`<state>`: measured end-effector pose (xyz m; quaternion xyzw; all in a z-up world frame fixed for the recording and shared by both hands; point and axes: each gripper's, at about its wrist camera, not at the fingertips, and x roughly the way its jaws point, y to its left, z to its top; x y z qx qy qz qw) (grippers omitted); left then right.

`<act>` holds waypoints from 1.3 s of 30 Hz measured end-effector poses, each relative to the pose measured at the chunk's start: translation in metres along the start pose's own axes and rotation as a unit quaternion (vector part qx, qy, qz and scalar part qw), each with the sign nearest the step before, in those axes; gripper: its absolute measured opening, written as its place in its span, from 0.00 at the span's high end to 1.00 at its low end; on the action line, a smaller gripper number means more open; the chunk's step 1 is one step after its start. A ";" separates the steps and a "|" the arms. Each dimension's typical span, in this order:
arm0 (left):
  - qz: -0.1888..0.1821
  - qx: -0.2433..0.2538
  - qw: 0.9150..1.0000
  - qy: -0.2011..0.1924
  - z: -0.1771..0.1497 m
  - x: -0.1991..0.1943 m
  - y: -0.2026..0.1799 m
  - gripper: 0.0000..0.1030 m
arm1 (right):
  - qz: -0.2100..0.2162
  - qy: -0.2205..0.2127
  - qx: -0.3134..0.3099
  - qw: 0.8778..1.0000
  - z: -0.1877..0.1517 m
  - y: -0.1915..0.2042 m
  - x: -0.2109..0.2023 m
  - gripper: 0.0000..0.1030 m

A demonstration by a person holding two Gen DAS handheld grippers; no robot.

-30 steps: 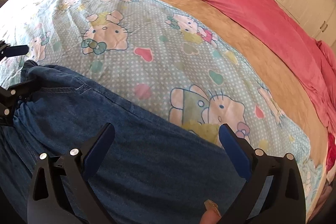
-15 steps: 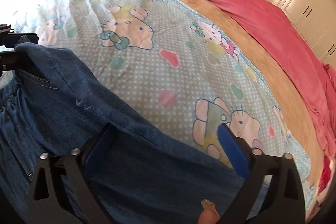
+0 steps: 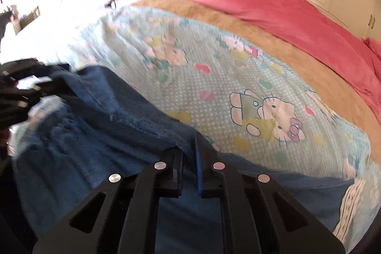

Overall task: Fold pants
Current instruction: 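Close the right tool on the pants leg while the left tool holds the waistband, then lift the pants with both tools and flip them over, back pocket up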

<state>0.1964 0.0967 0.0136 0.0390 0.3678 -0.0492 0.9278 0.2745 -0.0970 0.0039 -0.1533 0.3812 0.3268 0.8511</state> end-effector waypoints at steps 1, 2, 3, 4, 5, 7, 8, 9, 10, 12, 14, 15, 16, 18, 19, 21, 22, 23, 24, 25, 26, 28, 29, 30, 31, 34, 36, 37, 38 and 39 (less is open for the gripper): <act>0.001 -0.001 1.000 -0.005 -0.002 -0.005 -0.001 0.74 | 0.005 -0.010 0.005 1.000 -0.003 0.004 -0.011 0.94; 0.000 -0.002 1.000 -0.011 -0.005 -0.013 -0.001 0.74 | 0.009 -0.019 0.008 1.000 -0.006 0.009 -0.023 0.94; 0.000 -0.005 1.000 -0.014 -0.007 -0.018 0.000 0.74 | 0.015 -0.027 0.012 0.999 -0.009 0.013 -0.033 0.94; 0.000 -0.008 1.000 -0.018 -0.009 -0.023 0.000 0.74 | 0.021 -0.035 0.014 0.999 -0.013 0.017 -0.042 0.94; -0.001 -0.010 1.000 -0.023 -0.012 -0.031 0.000 0.74 | 0.024 -0.040 0.015 0.999 -0.017 0.021 -0.050 0.94; -0.003 -0.012 1.000 -0.027 -0.016 -0.040 -0.002 0.73 | 0.033 -0.048 0.020 0.998 -0.028 0.032 -0.067 0.95; -0.005 -0.012 1.000 -0.029 -0.019 -0.046 -0.003 0.73 | 0.034 -0.051 0.023 0.998 -0.035 0.039 -0.076 0.95; -0.008 -0.012 0.999 -0.029 -0.022 -0.050 -0.004 0.73 | 0.035 -0.051 0.026 0.998 -0.039 0.041 -0.081 0.95; -0.009 -0.012 0.999 -0.028 -0.024 -0.052 -0.004 0.73 | 0.036 -0.052 0.030 0.998 -0.045 0.046 -0.087 0.95; -0.012 -0.011 0.999 -0.028 -0.029 -0.059 -0.006 0.73 | 0.039 -0.054 0.034 0.997 -0.055 0.057 -0.096 0.95; -0.011 -0.012 1.000 -0.027 -0.035 -0.066 -0.006 0.72 | 0.045 -0.056 0.034 0.997 -0.061 0.065 -0.104 0.95; -0.011 -0.012 1.000 -0.026 -0.038 -0.069 -0.005 0.71 | 0.047 -0.057 0.034 0.997 -0.065 0.071 -0.108 0.95; -0.010 -0.013 1.000 -0.024 -0.042 -0.071 -0.005 0.71 | 0.053 -0.056 0.035 0.996 -0.069 0.076 -0.111 0.95; -0.008 -0.016 1.000 -0.018 -0.051 -0.075 -0.004 0.70 | 0.060 -0.055 0.036 0.996 -0.074 0.086 -0.116 0.95; -0.009 -0.020 1.000 -0.014 -0.055 -0.077 -0.002 0.70 | 0.062 -0.052 0.032 0.996 -0.077 0.092 -0.117 0.95; -0.012 -0.029 0.999 -0.007 -0.065 -0.081 0.002 0.70 | 0.064 -0.046 0.018 0.997 -0.084 0.106 -0.119 0.95; -0.012 -0.032 0.999 -0.004 -0.070 -0.083 0.004 0.70 | 0.066 -0.043 0.011 0.997 -0.088 0.112 -0.119 0.95; -0.011 -0.030 0.999 0.003 -0.076 -0.085 0.004 0.69 | 0.067 -0.041 0.007 0.997 -0.090 0.117 -0.119 0.95; -0.011 -0.029 1.000 0.007 -0.081 -0.086 0.004 0.69 | 0.069 -0.039 0.006 0.997 -0.094 0.123 -0.120 0.95; -0.011 -0.030 0.999 0.009 -0.084 -0.087 0.005 0.69 | 0.074 -0.035 0.004 0.997 -0.097 0.127 -0.120 0.95; -0.016 -0.034 0.999 0.013 -0.088 -0.088 0.006 0.69 | 0.078 -0.030 0.001 0.997 -0.100 0.132 -0.119 0.95; -0.022 -0.044 0.999 0.020 -0.096 -0.088 0.010 0.69 | 0.078 -0.019 -0.002 0.997 -0.108 0.141 -0.116 0.95; -0.025 -0.047 0.998 0.026 -0.100 -0.087 0.011 0.68 | 0.081 -0.013 -0.001 0.997 -0.110 0.144 -0.115 0.95; -0.026 -0.048 0.998 0.030 -0.103 -0.087 0.012 0.67 | 0.081 -0.008 0.000 0.997 -0.113 0.147 -0.113 0.95; -0.027 -0.049 0.998 0.035 -0.106 -0.086 0.013 0.67 | 0.080 -0.003 0.000 0.997 -0.116 0.149 -0.111 0.95; -0.034 -0.053 0.997 0.039 -0.112 -0.088 0.014 0.67 | 0.076 0.011 -0.004 0.997 -0.123 0.157 -0.106 0.95; -0.042 -0.062 0.996 0.044 -0.118 -0.089 0.017 0.67 | 0.076 0.019 -0.004 0.997 -0.128 0.160 -0.103 0.95; -0.046 -0.068 0.996 0.046 -0.121 -0.090 0.019 0.67 | 0.078 0.021 -0.004 0.997 -0.130 0.162 -0.102 0.95; -0.049 -0.075 0.995 0.050 -0.125 -0.092 0.021 0.67 | 0.078 0.024 -0.003 0.997 -0.131 0.163 -0.101 0.95; -0.050 -0.078 0.994 0.052 -0.127 -0.094 0.022 0.67 | 0.078 0.028 -0.001 0.997 -0.133 0.163 -0.099 0.95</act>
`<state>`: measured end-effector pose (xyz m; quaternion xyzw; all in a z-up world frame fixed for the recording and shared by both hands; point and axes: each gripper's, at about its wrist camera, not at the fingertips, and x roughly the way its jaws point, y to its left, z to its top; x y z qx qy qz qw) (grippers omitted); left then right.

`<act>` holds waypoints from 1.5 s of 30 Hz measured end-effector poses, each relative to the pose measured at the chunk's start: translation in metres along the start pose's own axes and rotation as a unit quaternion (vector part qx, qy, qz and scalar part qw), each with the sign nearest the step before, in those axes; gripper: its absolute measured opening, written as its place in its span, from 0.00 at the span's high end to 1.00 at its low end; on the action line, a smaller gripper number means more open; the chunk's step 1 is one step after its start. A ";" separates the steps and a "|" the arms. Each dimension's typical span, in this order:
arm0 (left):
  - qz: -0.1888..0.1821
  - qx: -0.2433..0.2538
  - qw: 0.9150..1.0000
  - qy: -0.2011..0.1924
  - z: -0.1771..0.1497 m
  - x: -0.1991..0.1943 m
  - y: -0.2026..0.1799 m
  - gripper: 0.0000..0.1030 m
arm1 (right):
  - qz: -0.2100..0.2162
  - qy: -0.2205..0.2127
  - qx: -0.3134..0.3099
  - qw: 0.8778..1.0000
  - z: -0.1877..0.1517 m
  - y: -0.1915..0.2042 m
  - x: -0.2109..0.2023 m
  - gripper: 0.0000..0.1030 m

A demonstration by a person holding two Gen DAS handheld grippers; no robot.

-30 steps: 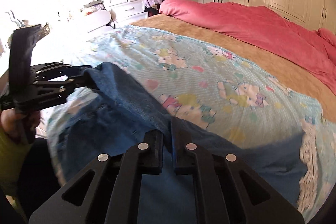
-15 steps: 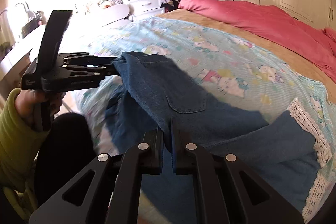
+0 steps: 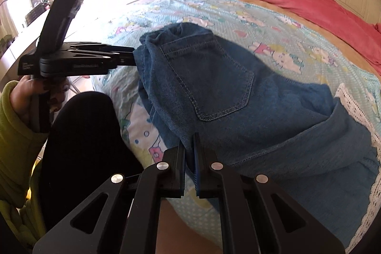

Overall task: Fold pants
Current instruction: 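Lift the pants with both tools and flip them over, back pocket up, then lower the flipped pants onto the sheet and open both tools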

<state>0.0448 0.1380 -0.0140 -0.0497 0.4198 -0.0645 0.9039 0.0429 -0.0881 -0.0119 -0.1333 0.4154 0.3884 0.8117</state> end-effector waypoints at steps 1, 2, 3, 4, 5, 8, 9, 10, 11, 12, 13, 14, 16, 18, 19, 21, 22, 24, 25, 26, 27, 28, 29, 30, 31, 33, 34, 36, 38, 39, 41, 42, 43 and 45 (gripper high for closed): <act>0.003 -0.002 1.000 0.001 -0.003 -0.002 0.001 0.67 | 0.001 0.002 0.001 1.000 -0.001 0.000 0.001 0.95; 0.011 -0.003 1.000 -0.001 -0.005 -0.006 0.002 0.67 | 0.001 0.004 0.002 1.000 -0.001 0.000 0.002 0.95; 0.015 -0.006 1.000 -0.005 -0.006 -0.010 0.003 0.67 | 0.001 0.007 0.001 1.000 -0.002 0.000 0.003 0.95; 0.014 -0.010 1.000 -0.010 -0.006 -0.015 0.003 0.67 | 0.002 0.008 0.001 1.000 -0.003 0.001 0.003 0.95; 0.011 -0.016 1.000 -0.018 -0.005 -0.021 0.004 0.67 | 0.001 0.009 0.001 1.000 -0.003 0.001 0.004 0.95; -0.002 -0.022 0.999 -0.040 0.003 -0.036 -0.004 0.67 | 0.006 0.007 0.004 1.000 -0.004 0.002 0.001 0.92; -0.006 -0.021 0.999 -0.044 0.005 -0.038 -0.008 0.67 | 0.005 0.006 0.001 1.000 -0.005 0.003 0.001 0.92; -0.011 -0.015 0.999 -0.050 0.009 -0.039 -0.015 0.67 | 0.005 0.007 0.001 1.000 -0.007 0.003 0.001 0.92; -0.014 -0.012 0.998 -0.052 0.012 -0.039 -0.021 0.67 | 0.006 0.008 0.002 1.000 -0.008 0.004 0.001 0.92; -0.019 -0.007 0.998 -0.053 0.016 -0.037 -0.028 0.67 | 0.006 0.012 0.004 1.000 -0.009 0.004 0.002 0.92; -0.022 -0.003 0.998 -0.051 0.019 -0.034 -0.034 0.67 | 0.006 0.014 0.005 1.000 -0.009 0.004 0.003 0.92; -0.025 0.004 0.999 -0.047 0.023 -0.028 -0.041 0.67 | 0.005 0.016 0.007 1.000 -0.010 0.004 0.003 0.91; -0.022 0.010 0.999 -0.030 0.028 -0.011 -0.047 0.67 | 0.012 0.014 0.013 1.000 -0.010 0.005 -0.002 0.85; -0.008 0.013 1.000 -0.006 0.028 0.008 -0.048 0.67 | 0.022 0.011 0.014 1.000 -0.009 0.007 -0.011 0.83; -0.001 0.016 1.000 0.000 0.026 0.013 -0.048 0.67 | 0.028 0.008 0.012 0.999 -0.009 0.009 -0.017 0.83; 0.009 0.017 1.000 0.008 0.022 0.021 -0.046 0.67 | 0.030 -0.011 0.010 0.999 -0.006 0.010 -0.030 0.77; 0.009 0.017 1.000 0.010 0.020 0.022 -0.046 0.67 | 0.026 -0.026 0.014 0.999 -0.003 0.009 -0.037 0.70; 0.011 0.020 1.000 0.010 0.018 0.022 -0.046 0.67 | 0.022 -0.049 0.031 0.998 0.005 0.004 -0.042 0.62; 0.012 0.020 1.000 0.010 0.018 0.022 -0.046 0.67 | 0.019 -0.051 0.043 0.998 0.009 -0.001 -0.041 0.60; 0.013 0.020 1.000 0.009 0.017 0.022 -0.046 0.67 | 0.012 -0.048 0.054 0.997 0.011 -0.005 -0.037 0.60; 0.012 0.021 1.000 0.009 0.017 0.021 -0.046 0.67 | 0.003 -0.038 0.069 0.997 0.012 -0.011 -0.030 0.60; 0.012 0.020 1.000 0.009 0.017 0.021 -0.046 0.67 | -0.001 -0.023 0.079 0.997 0.012 -0.015 -0.021 0.60; 0.012 0.019 1.000 0.010 0.017 0.021 -0.046 0.67 | -0.009 -0.001 0.089 0.996 0.010 -0.020 -0.009 0.60; 0.011 0.018 1.000 0.010 0.017 0.021 -0.046 0.67 | -0.016 0.018 0.095 0.995 0.007 -0.023 0.001 0.60; 0.011 0.017 1.000 0.010 0.017 0.021 -0.046 0.67 | -0.020 0.042 0.102 0.994 0.003 -0.025 0.012 0.60; 0.010 0.018 1.000 0.010 0.016 0.021 -0.046 0.67 | -0.023 0.053 0.109 0.992 -0.003 -0.026 0.024 0.60; 0.013 0.020 1.000 0.009 0.016 0.020 -0.047 0.67 | -0.025 0.051 0.104 0.993 -0.002 -0.024 0.025 0.60; 0.016 0.020 1.000 0.007 0.015 0.019 -0.048 0.66 | -0.018 0.042 0.099 0.994 0.001 -0.022 0.017 0.58; 0.016 0.015 1.000 -0.002 0.015 0.012 -0.048 0.65 | -0.013 0.026 0.103 0.994 0.003 -0.025 0.006 0.58; 0.014 0.012 1.000 -0.007 0.015 0.008 -0.047 0.63 | -0.015 0.013 0.103 0.994 0.004 -0.026 -0.003 0.57; 0.016 0.007 1.000 -0.016 0.016 -0.001 -0.047 0.59 | -0.021 -0.004 0.107 0.994 0.007 -0.030 -0.017 0.52; 0.017 0.006 1.000 -0.020 0.017 -0.005 -0.048 0.57 | -0.025 -0.017 0.114 0.993 0.008 -0.035 -0.028 0.50; 0.017 0.008 0.999 -0.027 0.019 -0.011 -0.049 0.55 | -0.029 -0.024 0.117 0.992 0.009 -0.039 -0.033 0.49; 0.018 0.011 0.999 -0.036 0.022 -0.020 -0.053 0.46 | -0.045 -0.046 0.126 0.990 0.009 -0.049 -0.050 0.46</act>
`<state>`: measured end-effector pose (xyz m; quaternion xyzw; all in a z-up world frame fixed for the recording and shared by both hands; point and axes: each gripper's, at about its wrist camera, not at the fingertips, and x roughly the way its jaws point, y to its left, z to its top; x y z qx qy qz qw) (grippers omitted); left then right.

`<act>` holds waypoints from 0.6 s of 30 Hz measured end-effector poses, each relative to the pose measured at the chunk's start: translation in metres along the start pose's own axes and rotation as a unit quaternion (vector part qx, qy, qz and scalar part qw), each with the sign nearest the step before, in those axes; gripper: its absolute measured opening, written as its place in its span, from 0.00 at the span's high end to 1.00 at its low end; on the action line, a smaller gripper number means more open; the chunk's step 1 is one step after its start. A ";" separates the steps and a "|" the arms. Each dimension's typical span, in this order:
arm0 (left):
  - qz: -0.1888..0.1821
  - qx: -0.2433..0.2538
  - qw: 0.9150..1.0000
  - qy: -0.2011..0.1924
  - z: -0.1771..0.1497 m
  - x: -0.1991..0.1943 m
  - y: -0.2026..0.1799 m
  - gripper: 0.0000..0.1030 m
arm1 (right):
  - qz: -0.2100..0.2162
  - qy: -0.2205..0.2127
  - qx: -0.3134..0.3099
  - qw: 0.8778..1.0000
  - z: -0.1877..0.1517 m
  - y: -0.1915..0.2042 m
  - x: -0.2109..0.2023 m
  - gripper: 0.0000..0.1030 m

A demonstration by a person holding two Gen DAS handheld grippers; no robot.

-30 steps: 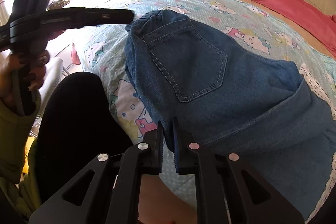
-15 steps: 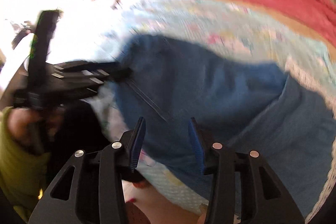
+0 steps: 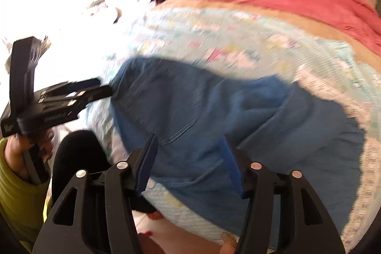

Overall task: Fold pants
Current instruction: 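Lower the flipped pants onto the sheet and open both tools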

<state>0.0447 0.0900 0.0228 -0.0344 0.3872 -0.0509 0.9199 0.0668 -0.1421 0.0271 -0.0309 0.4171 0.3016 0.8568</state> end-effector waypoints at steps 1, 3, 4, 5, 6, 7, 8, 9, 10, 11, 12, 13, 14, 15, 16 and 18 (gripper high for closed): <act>0.001 0.002 1.000 -0.007 0.003 -0.006 -0.003 0.44 | -0.006 -0.008 0.006 1.000 0.002 -0.006 -0.006 0.42; -0.001 0.004 1.000 -0.018 0.006 -0.014 -0.007 0.33 | -0.019 -0.027 0.018 0.999 0.009 -0.019 -0.019 0.35; 0.000 0.007 1.000 -0.023 0.009 -0.018 -0.010 0.31 | -0.026 -0.037 0.024 0.999 0.010 -0.024 -0.026 0.35; 0.000 0.009 1.000 -0.027 0.010 -0.021 -0.013 0.28 | -0.030 -0.044 0.028 0.998 0.011 -0.030 -0.029 0.34; -0.001 0.012 0.999 -0.031 0.012 -0.024 -0.017 0.23 | -0.034 -0.052 0.034 0.997 0.014 -0.037 -0.037 0.28; -0.003 0.014 0.999 -0.034 0.014 -0.026 -0.020 0.20 | -0.039 -0.059 0.040 0.997 0.015 -0.043 -0.042 0.25; -0.005 0.015 0.999 -0.038 0.015 -0.028 -0.023 0.16 | -0.045 -0.065 0.047 0.996 0.016 -0.051 -0.048 0.24; -0.008 0.017 0.999 -0.042 0.018 -0.031 -0.027 0.13 | -0.047 -0.069 0.053 0.995 0.016 -0.056 -0.050 0.24; -0.010 0.018 0.999 -0.045 0.020 -0.032 -0.029 0.12 | -0.050 -0.072 0.058 0.994 0.017 -0.062 -0.052 0.24; -0.012 0.019 0.999 -0.047 0.022 -0.034 -0.032 0.10 | -0.053 -0.074 0.060 0.994 0.017 -0.064 -0.055 0.23; -0.013 0.021 0.999 -0.048 0.023 -0.035 -0.036 0.09 | -0.058 -0.078 0.062 0.993 0.018 -0.069 -0.059 0.23; -0.015 0.022 0.998 -0.049 0.024 -0.035 -0.038 0.09 | -0.061 -0.080 0.064 0.993 0.017 -0.072 -0.063 0.23; -0.019 0.024 0.998 -0.049 0.026 -0.034 -0.042 0.09 | -0.064 -0.083 0.066 0.992 0.017 -0.075 -0.066 0.23; -0.021 0.025 0.998 -0.048 0.028 -0.034 -0.045 0.09 | -0.068 -0.087 0.071 0.991 0.017 -0.080 -0.070 0.23; -0.023 0.026 0.998 -0.047 0.029 -0.033 -0.049 0.09 | -0.070 -0.089 0.075 0.991 0.017 -0.083 -0.073 0.23; -0.033 0.032 0.998 -0.044 0.032 -0.029 -0.058 0.09 | -0.075 -0.093 0.082 0.989 0.016 -0.089 -0.077 0.23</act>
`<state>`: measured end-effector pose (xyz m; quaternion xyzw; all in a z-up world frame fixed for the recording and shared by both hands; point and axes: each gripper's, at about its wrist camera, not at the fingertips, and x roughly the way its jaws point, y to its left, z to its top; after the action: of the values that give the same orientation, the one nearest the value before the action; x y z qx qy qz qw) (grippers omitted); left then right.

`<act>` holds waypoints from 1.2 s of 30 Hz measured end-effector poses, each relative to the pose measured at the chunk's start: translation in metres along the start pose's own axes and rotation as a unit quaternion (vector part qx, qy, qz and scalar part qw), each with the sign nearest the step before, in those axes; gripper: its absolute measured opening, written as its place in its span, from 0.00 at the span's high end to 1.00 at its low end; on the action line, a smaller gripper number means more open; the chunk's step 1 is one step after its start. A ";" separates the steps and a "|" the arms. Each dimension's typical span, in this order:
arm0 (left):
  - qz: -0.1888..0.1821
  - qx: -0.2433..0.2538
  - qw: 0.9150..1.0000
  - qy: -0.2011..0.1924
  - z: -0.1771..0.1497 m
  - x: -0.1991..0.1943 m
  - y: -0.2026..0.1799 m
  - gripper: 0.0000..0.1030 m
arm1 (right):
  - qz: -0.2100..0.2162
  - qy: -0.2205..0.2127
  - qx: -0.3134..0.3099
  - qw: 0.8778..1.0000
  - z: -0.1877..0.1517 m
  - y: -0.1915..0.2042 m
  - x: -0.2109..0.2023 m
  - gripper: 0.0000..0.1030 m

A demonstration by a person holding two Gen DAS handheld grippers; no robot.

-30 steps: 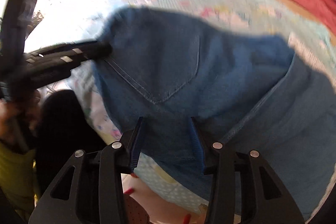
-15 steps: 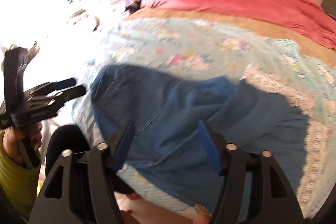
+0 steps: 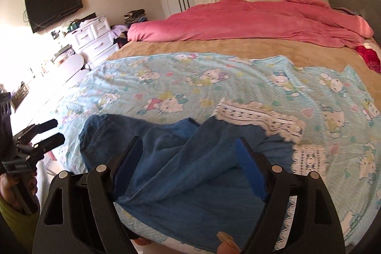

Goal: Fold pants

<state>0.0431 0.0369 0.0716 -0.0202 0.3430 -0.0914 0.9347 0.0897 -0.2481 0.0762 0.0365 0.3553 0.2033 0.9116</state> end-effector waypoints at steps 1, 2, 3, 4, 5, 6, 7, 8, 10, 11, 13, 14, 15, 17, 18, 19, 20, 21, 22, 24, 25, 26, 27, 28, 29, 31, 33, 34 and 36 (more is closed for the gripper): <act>-0.003 0.005 1.000 0.002 0.001 0.003 -0.006 0.09 | -0.003 -0.003 0.002 1.000 0.000 -0.003 -0.002 0.23; -0.005 0.009 1.000 0.004 0.001 0.005 -0.010 0.09 | -0.005 -0.006 0.005 1.000 0.001 -0.008 -0.004 0.23; -0.007 0.014 1.000 0.006 0.002 0.007 -0.015 0.09 | -0.007 -0.007 0.008 1.000 0.001 -0.010 -0.006 0.23; -0.009 0.021 1.000 0.009 0.002 0.011 -0.021 0.09 | -0.011 -0.008 0.012 1.000 0.002 -0.014 -0.006 0.23; -0.011 0.025 1.000 0.012 0.002 0.014 -0.025 0.09 | -0.013 -0.008 0.015 1.000 0.002 -0.016 -0.007 0.23; -0.014 0.029 0.999 0.015 0.002 0.017 -0.029 0.09 | -0.015 -0.008 0.017 1.000 0.003 -0.020 -0.008 0.23; -0.017 0.033 0.999 0.018 0.002 0.020 -0.033 0.09 | -0.018 -0.009 0.019 1.000 0.003 -0.023 -0.009 0.23; -0.020 0.037 0.999 0.022 0.001 0.023 -0.037 0.09 | -0.022 -0.010 0.020 1.000 0.004 -0.026 -0.010 0.23; -0.027 0.044 0.998 0.027 0.000 0.028 -0.044 0.09 | -0.026 -0.008 0.019 0.999 0.005 -0.030 -0.009 0.23; -0.029 0.048 0.998 0.031 0.000 0.033 -0.048 0.09 | -0.030 -0.007 0.018 0.999 0.005 -0.032 -0.008 0.23; -0.035 0.055 0.997 0.039 -0.001 0.041 -0.055 0.09 | -0.038 -0.002 0.015 0.999 0.007 -0.037 -0.005 0.23; -0.037 0.057 0.997 0.042 -0.002 0.044 -0.057 0.09 | -0.042 0.002 0.013 0.999 0.008 -0.038 -0.002 0.23; -0.039 0.058 0.996 0.045 -0.003 0.047 -0.060 0.09 | -0.047 0.005 0.010 0.999 0.009 -0.040 0.001 0.23; -0.046 0.061 0.996 0.051 -0.005 0.054 -0.065 0.09 | -0.054 0.013 0.004 0.998 0.010 -0.042 0.009 0.23; -0.050 0.062 0.995 0.055 -0.006 0.057 -0.067 0.09 | -0.059 0.021 -0.001 0.998 0.012 -0.044 0.015 0.23; -0.055 0.062 0.995 0.060 -0.008 0.062 -0.069 0.09 | -0.061 0.026 -0.004 0.998 0.013 -0.045 0.019 0.23; -0.059 0.063 0.994 0.065 -0.011 0.066 -0.071 0.09 | -0.064 0.031 -0.007 0.997 0.015 -0.046 0.024 0.23; -0.062 0.063 0.994 0.069 -0.012 0.068 -0.072 0.09 | -0.067 0.038 -0.010 0.997 0.017 -0.048 0.032 0.23; -0.067 0.063 0.993 0.075 -0.016 0.073 -0.074 0.09 | -0.068 0.043 -0.011 0.997 0.018 -0.049 0.038 0.23; -0.077 0.062 0.991 0.086 -0.020 0.080 -0.077 0.09 | -0.071 0.055 -0.012 0.996 0.023 -0.051 0.052 0.23; -0.081 0.062 0.991 0.091 -0.023 0.083 -0.079 0.09 | -0.073 0.059 -0.014 0.995 0.025 -0.051 0.059 0.23; -0.087 0.062 0.990 0.096 -0.026 0.087 -0.082 0.09 | -0.072 0.062 -0.015 0.995 0.027 -0.051 0.064 0.23; -0.092 0.063 0.989 0.099 -0.028 0.090 -0.084 0.09 | -0.075 0.068 -0.017 0.995 0.030 -0.051 0.072 0.23; -0.100 0.065 0.988 0.103 -0.031 0.093 -0.088 0.09 | -0.078 0.074 -0.020 0.994 0.032 -0.050 0.080 0.23; -0.105 0.068 0.987 0.104 -0.033 0.095 -0.091 0.09 | -0.076 0.078 -0.023 0.994 0.034 -0.049 0.085 0.23; -0.112 0.070 0.985 0.108 -0.036 0.100 -0.095 0.09 | -0.074 0.090 -0.030 0.993 0.039 -0.045 0.103 0.23; -0.125 0.067 0.983 0.112 -0.039 0.104 -0.099 0.09 | -0.076 0.105 -0.035 0.991 0.044 -0.042 0.122 0.23; -0.131 0.065 0.983 0.114 -0.041 0.106 -0.101 0.09 | -0.078 0.111 -0.038 0.990 0.045 -0.041 0.130 0.23; -0.135 0.061 0.983 0.113 -0.043 0.110 -0.103 0.09 | -0.085 0.126 -0.042 0.988 0.048 -0.039 0.149 0.23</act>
<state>0.0814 -0.0836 -0.0210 0.0016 0.4343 -0.2391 0.8685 0.2343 -0.2208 0.0094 -0.0578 0.4599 0.1427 0.8745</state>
